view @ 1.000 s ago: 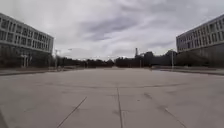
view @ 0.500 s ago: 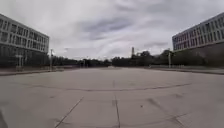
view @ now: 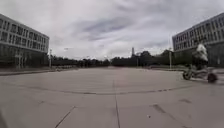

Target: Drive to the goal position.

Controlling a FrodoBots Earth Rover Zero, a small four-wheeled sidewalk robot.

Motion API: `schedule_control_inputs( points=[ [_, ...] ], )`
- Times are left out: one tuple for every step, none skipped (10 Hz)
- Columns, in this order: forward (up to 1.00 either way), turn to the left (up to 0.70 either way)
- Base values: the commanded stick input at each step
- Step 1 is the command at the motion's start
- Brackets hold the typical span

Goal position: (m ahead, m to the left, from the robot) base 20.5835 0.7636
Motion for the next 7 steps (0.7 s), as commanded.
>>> schedule_control_inputs(
  points=[
    [0.7, 0.0],
    [0.7, 0.0],
    [0.7, 0.0],
    [0.7, 0.0],
    [0.7, 0.0],
    [0.7, 0.0],
    [0.7, 0.0]
  ],
)
